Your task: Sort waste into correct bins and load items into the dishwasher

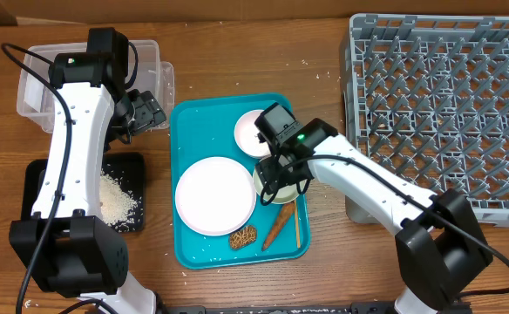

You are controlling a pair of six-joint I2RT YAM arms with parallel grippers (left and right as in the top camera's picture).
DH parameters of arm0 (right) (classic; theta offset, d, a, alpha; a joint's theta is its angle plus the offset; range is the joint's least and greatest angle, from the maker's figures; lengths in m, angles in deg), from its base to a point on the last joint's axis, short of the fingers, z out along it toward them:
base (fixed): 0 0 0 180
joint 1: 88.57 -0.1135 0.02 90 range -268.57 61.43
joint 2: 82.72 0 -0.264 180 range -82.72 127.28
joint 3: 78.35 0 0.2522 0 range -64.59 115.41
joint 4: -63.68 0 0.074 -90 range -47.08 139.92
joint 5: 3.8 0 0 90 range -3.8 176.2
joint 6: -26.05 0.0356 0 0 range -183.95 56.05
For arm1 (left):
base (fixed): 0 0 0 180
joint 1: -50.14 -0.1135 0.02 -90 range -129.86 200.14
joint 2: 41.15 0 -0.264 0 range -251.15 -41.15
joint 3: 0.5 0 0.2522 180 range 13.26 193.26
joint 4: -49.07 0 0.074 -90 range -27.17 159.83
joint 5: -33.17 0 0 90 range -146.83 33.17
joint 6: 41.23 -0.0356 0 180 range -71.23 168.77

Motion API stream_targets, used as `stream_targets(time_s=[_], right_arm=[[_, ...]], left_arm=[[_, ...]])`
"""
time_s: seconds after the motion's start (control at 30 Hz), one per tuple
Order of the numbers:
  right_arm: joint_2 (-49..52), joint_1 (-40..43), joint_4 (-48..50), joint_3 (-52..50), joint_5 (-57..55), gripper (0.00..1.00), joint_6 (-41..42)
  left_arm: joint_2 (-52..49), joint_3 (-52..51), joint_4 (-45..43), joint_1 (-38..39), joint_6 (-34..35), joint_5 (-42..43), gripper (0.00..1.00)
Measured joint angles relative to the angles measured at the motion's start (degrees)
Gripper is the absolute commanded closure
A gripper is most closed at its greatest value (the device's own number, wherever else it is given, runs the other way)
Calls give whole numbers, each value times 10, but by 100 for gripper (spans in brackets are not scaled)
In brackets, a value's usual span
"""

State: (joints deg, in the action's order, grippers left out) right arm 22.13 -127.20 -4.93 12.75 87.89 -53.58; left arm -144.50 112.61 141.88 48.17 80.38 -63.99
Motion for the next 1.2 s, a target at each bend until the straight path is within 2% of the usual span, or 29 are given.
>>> stream_targets(time_s=[0.1,0.13,0.43,0.57,0.8,0.93,1.03,1.2], right_arm=[[0,-16,1,0,-2,31,9],[0,-20,2,0,-2,40,12],[2,-26,-33,27,-6,44,38],[7,-26,-86,91,-17,45,41],[7,-8,-189,262,-88,48,44],[7,52,-240,361,-122,48,44],[7,128,-260,417,-141,48,44],[7,316,-248,463,-154,47,44]], left_arm=[[0,0,0,0,0,0,0],[0,0,0,0,0,0,0],[0,0,0,0,0,0,0],[0,0,0,0,0,0,0],[0,0,0,0,0,0,0],[0,0,0,0,0,0,0],[0,0,0,0,0,0,0],[0,0,0,0,0,0,0]])
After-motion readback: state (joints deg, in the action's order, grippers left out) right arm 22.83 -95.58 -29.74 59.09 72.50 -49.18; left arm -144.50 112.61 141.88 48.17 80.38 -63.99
